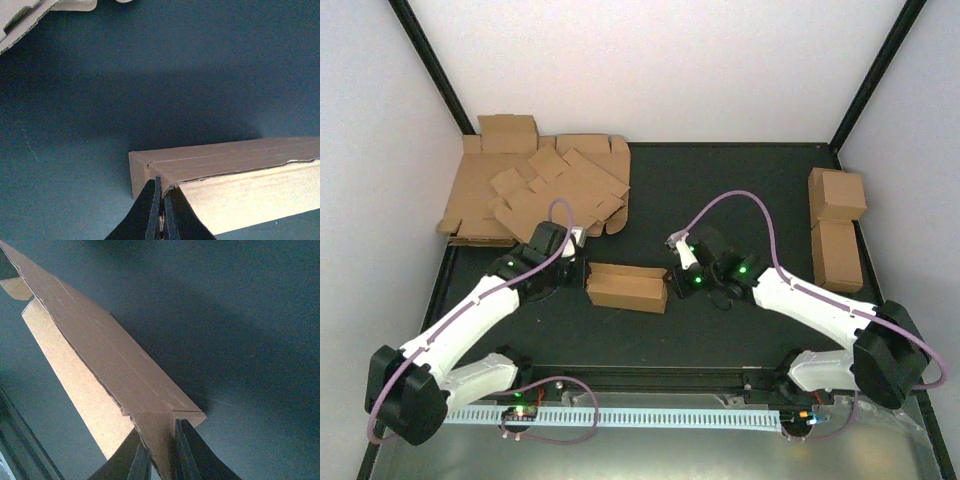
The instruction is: Fold the paper box
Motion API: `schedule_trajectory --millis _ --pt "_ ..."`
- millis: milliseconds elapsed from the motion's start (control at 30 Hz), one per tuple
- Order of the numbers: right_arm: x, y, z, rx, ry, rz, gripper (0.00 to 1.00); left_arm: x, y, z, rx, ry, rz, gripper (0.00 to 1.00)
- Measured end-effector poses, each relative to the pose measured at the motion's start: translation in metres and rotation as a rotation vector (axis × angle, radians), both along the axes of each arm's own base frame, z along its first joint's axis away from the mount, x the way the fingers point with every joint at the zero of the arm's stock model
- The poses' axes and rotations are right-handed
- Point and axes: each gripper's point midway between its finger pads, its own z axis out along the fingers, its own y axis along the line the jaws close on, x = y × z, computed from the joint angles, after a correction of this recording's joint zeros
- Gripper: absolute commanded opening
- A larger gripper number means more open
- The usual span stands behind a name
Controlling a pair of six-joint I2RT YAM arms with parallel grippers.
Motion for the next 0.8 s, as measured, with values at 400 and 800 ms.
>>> schedule_trajectory --millis 400,800 --pt "-0.008 0.008 0.004 -0.003 0.009 -0.009 0.16 -0.011 0.003 0.000 -0.039 -0.037 0.035 0.01" --pt "-0.008 0.007 0.000 -0.053 0.019 -0.086 0.12 -0.016 0.001 0.000 -0.037 -0.056 0.056 0.02"
